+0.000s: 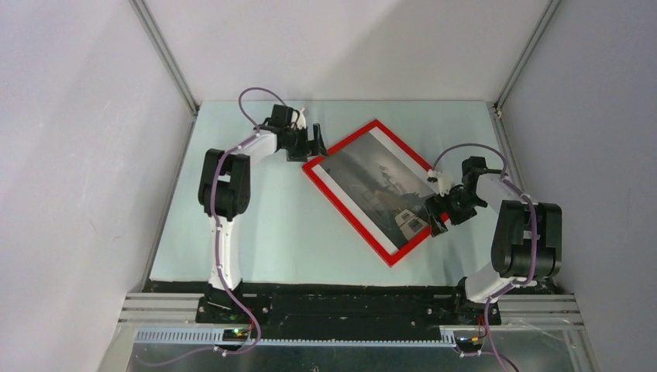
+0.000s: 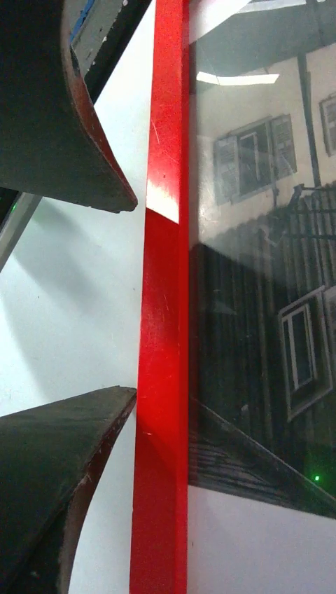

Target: Put the photo into the frame

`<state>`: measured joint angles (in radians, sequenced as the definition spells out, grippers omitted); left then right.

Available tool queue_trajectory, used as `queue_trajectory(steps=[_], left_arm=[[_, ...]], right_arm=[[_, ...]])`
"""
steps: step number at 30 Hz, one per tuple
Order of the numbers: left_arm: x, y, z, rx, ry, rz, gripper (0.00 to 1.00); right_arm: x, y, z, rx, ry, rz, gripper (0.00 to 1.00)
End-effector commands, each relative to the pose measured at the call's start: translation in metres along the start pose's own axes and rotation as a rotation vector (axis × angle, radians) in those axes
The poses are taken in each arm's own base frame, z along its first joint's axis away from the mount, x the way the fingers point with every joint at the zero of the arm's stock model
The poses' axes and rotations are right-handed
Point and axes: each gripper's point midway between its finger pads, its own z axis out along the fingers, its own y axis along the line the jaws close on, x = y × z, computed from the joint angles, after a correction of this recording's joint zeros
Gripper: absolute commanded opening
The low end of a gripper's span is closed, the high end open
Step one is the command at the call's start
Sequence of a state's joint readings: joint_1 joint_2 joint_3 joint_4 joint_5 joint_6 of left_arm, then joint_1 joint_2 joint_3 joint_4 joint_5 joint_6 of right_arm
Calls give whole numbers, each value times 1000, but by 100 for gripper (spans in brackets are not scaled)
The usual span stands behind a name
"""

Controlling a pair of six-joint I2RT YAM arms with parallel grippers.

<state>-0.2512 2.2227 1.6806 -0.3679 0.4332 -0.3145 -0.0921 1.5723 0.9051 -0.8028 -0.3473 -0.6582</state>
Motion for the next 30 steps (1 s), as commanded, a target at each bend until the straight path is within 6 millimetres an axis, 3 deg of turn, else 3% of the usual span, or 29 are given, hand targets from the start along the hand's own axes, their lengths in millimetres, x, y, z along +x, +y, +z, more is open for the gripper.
queue_trajectory(steps=[1, 10, 15, 24, 25, 30], left_arm=[[19, -13, -1, 81, 59, -31, 100], [67, -24, -23, 179, 152, 26, 97], [84, -27, -45, 186, 164, 87, 96], [130, -20, -82, 161, 256, 155, 96], [138, -18, -85, 159, 279, 156, 96], [155, -18, -101, 167, 300, 190, 96]], right_arm=[[-8, -19, 12, 60, -7, -12, 100], [-38, -38, 18, 46, -49, 67, 99], [-59, -44, 18, 18, -72, 111, 100], [-116, -59, 23, -55, -121, 197, 100], [-130, -62, 19, -57, -146, 190, 99], [-164, -66, 27, -118, -164, 235, 99]])
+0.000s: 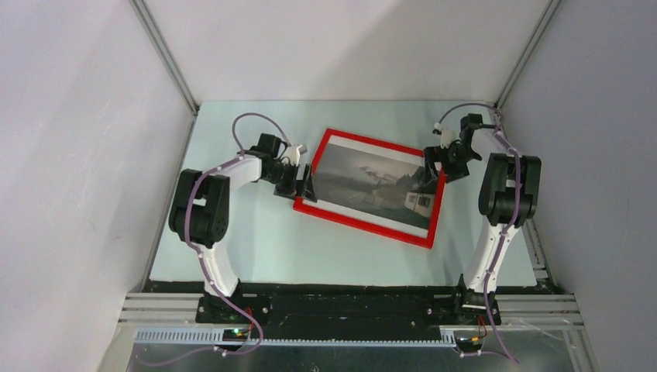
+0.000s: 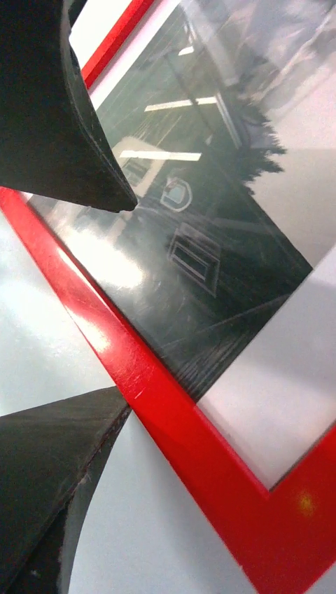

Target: Put the photo into the frame

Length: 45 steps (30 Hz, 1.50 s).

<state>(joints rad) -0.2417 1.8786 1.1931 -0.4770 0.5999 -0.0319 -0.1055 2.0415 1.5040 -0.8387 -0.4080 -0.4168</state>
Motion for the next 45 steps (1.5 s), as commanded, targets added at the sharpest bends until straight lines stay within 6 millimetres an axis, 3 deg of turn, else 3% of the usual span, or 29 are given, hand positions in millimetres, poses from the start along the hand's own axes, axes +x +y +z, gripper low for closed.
queue_trajectory(steps=[1, 10, 16, 22, 33, 34, 35, 38, 39, 41, 42, 45], left_arm=[[33, -17, -16, 47, 72, 42, 96], [56, -22, -27, 47, 79, 59, 97], [59, -25, -31, 44, 70, 67, 97], [49, -20, -37, -13, 39, 77, 100], [20, 12, -63, -249, -91, 91, 100], [15, 15, -70, -286, -118, 97, 100], [12, 17, -74, -303, -135, 102, 100], [-1, 20, -98, -391, -223, 133, 100], [-4, 21, -102, -410, -242, 147, 100], [-14, 17, -126, -463, -327, 181, 100], [-16, 20, -133, -499, -347, 185, 100], [-26, 16, -166, -582, -457, 217, 100]], right_arm=[[-44, 19, 16, -118, -68, 21, 99], [-94, 34, 34, -134, -104, -17, 100], [-107, 28, 34, -107, -126, -10, 99], [-111, 24, 21, -73, -153, -4, 99], [-115, -1, -44, 62, -323, -6, 99], [-121, 1, -58, 85, -364, -31, 99], [-112, -1, -56, 102, -350, -28, 99], [-117, 3, -92, 184, -434, -71, 99], [-110, 3, -93, 196, -432, -73, 99], [-108, 9, -121, 252, -487, -97, 99], [-102, 8, -122, 276, -489, -96, 100], [-94, 16, -156, 348, -558, -124, 100]])
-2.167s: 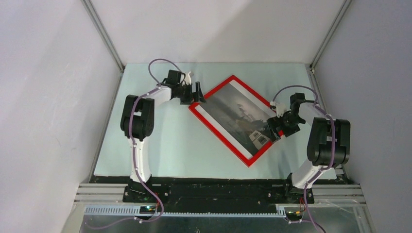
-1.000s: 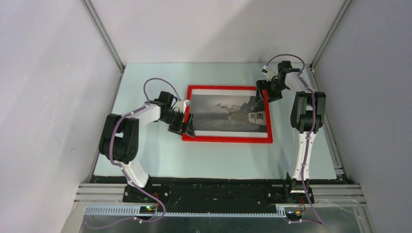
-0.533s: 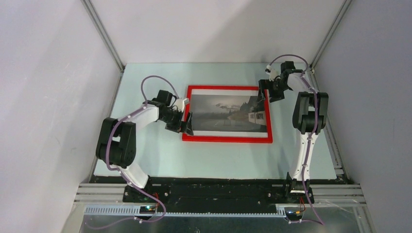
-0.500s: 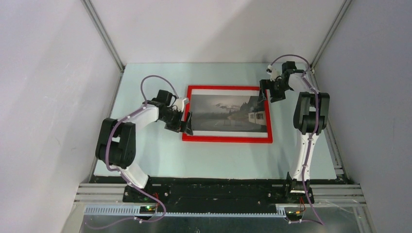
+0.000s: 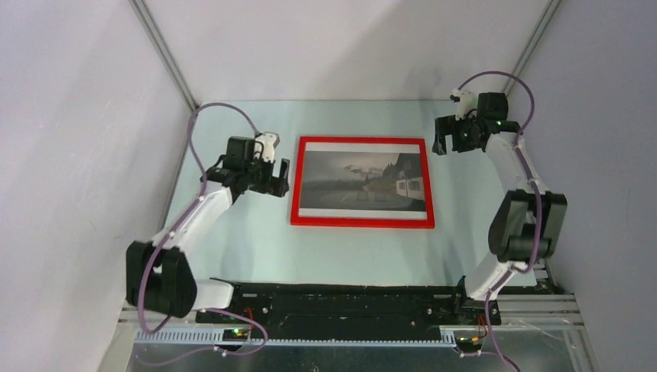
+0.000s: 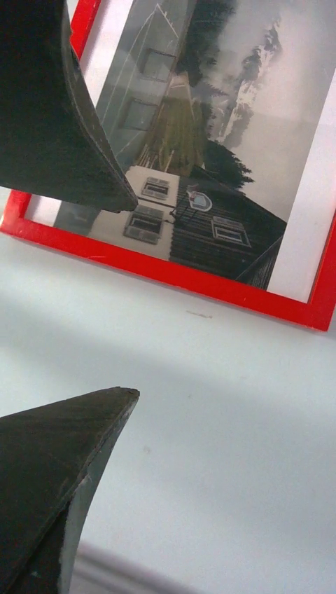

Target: Put the photo into the frame

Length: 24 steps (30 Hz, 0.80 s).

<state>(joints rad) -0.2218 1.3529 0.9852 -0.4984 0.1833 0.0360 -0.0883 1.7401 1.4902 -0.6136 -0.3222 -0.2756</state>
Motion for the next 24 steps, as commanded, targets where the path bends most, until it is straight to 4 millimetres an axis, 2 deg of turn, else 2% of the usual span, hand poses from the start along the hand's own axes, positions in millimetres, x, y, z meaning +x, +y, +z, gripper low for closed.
queue_trajectory(steps=[1, 2, 3, 6, 7, 8, 9, 13, 15, 16, 18, 24], left_arm=[[-36, 28, -38, -181, -193, 43, 100], [-41, 31, -49, -210, -230, 46, 100], [-44, 33, -55, -226, -253, 46, 100], [-54, 37, -81, -268, -332, 51, 100], [-56, 37, -85, -275, -345, 53, 100], [-60, 38, -95, -289, -376, 53, 100], [-61, 38, -100, -294, -392, 52, 100], [-68, 42, -130, -336, -478, 27, 100], [-69, 42, -148, -351, -536, 12, 100], [-69, 43, -154, -357, -551, 8, 100], [-67, 42, -166, -368, -589, 3, 100], [-54, 49, -194, -439, -664, -59, 100]], right_arm=[[-20, -10, -46, 146, -133, -77, 99], [-25, -8, -61, 164, -165, -85, 100], [-18, -9, -64, 178, -160, -79, 99], [-21, -3, -97, 209, -228, -81, 99], [-16, -1, -101, 209, -229, -77, 99], [-19, 1, -115, 220, -264, -75, 99], [-14, 2, -118, 230, -265, -56, 99], [-9, 4, -155, 301, -331, -20, 99], [-3, 4, -167, 329, -351, 1, 99], [5, 3, -166, 339, -340, 12, 99], [13, 7, -179, 352, -365, 24, 99], [44, 21, -182, 313, -375, 56, 99]])
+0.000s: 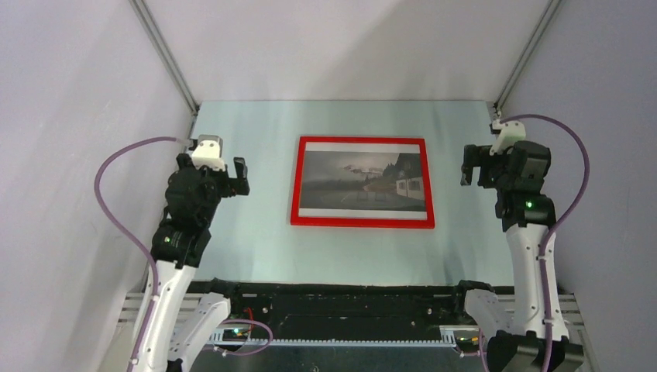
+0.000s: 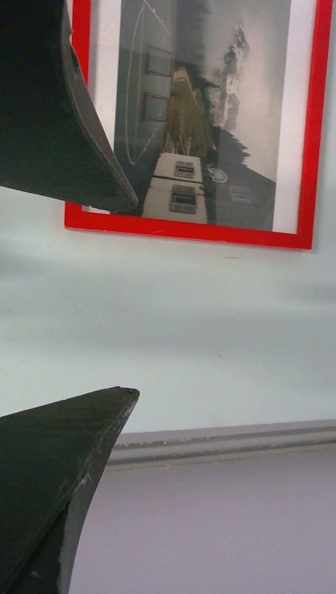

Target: Put the photo into the frame

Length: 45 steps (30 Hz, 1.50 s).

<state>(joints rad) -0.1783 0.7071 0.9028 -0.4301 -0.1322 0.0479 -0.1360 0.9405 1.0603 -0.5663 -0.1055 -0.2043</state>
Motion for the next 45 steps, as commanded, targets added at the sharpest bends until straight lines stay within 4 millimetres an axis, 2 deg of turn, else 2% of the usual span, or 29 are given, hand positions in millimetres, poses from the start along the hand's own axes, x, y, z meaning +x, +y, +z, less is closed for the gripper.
queue_trajectory(steps=[1, 8, 13, 20, 24, 31, 39, 45], left_arm=[[-2, 18, -15, -98, -47, -49, 100], [5, 21, -35, -110, -83, -103, 100], [16, 19, -35, -109, -72, -132, 100], [26, 22, -36, -131, -92, -170, 100], [33, 21, -37, -126, -145, -199, 100], [34, 23, -42, -133, -196, -205, 100], [48, 25, -28, -154, -142, -169, 100], [42, 33, -20, -200, -121, -158, 100]], right_arm=[[22, 8, -8, -20, 3, 58, 99], [47, 13, -19, -27, -45, 109, 99], [57, 30, -24, -107, -43, 141, 100], [71, 38, -30, -147, 7, 135, 99], [71, 36, -34, -133, 0, 130, 100], [67, 26, -43, -85, -37, 127, 99], [69, 26, -46, -99, -39, 126, 100], [68, 27, -46, -110, -48, 115, 100]])
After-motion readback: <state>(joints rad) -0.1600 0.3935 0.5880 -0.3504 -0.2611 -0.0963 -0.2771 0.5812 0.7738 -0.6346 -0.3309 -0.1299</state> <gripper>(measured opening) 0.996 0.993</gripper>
